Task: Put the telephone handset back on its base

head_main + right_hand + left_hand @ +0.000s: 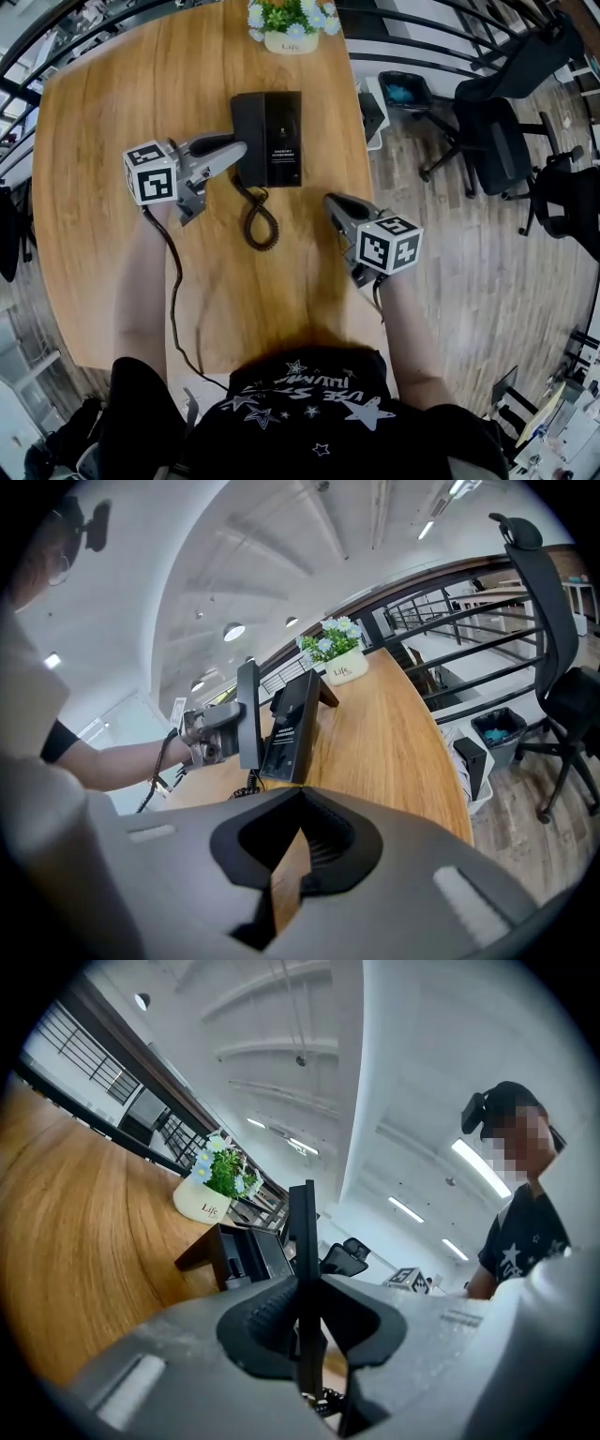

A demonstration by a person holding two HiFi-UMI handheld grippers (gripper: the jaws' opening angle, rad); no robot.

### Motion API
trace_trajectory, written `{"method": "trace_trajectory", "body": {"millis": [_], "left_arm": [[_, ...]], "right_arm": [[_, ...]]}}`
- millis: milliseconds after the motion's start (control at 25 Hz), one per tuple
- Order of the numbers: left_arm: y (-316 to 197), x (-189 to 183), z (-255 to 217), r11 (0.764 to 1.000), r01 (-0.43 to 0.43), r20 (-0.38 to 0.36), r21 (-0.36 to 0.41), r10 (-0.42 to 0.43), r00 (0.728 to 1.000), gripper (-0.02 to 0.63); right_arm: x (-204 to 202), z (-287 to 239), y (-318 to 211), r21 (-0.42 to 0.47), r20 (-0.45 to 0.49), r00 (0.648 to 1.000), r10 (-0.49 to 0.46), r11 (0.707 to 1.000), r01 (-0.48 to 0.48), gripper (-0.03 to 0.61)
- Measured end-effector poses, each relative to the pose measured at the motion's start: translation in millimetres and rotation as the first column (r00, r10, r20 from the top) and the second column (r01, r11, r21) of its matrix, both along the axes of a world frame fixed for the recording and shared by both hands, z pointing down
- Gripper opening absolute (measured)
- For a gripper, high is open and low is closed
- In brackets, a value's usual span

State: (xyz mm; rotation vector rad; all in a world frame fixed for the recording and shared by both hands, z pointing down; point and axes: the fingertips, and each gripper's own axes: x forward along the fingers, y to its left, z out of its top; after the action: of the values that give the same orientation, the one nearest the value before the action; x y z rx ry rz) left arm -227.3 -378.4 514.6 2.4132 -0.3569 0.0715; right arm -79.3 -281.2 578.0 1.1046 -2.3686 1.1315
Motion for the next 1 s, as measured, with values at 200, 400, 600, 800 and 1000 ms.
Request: {"method": "trace_trajectory", "body": {"millis": [200, 400, 600, 800, 1000], "left_arm": [[-3.0, -0.8, 8.0, 1.0, -0.011, 0.023, 0.004, 0.011, 1.0, 0.078], [-3.5, 1.4, 13.3, 0.999, -0.03, 0.062, 0.023, 0.029, 0.998, 0.084], [-3.9, 3.8, 14.7, 0.998, -0.043, 0.089, 0.049, 0.038, 0.995, 0.087], [-6.2, 2.2, 21.1, 0.998, -0.043, 0.115, 0.041, 0.038, 0.993, 0.095], [-9.3, -0.8, 30.7, 1.0, -0.018, 0.144, 0.017, 0.015, 0.989, 0.104]], "right_arm": [[-2.7, 2.5, -1.1, -0.003, 0.007, 1.0, 0.002, 1.0, -0.002, 0.003], [-4.6, 1.4, -0.8, -0.001, 0.01, 1.0, -0.002, 1.0, 0.002, 0.003], [-6.4, 0.3, -0.1, 0.001, 0.012, 1.0, 0.0, 1.0, 0.0, 0.003], [-7.3, -0.1, 0.6, -0.001, 0.016, 1.0, 0.003, 1.0, -0.003, 0.003], [-7.4, 0.6, 0.6, -0.003, 0.016, 1.0, 0.005, 1.0, -0.005, 0.003]]}}
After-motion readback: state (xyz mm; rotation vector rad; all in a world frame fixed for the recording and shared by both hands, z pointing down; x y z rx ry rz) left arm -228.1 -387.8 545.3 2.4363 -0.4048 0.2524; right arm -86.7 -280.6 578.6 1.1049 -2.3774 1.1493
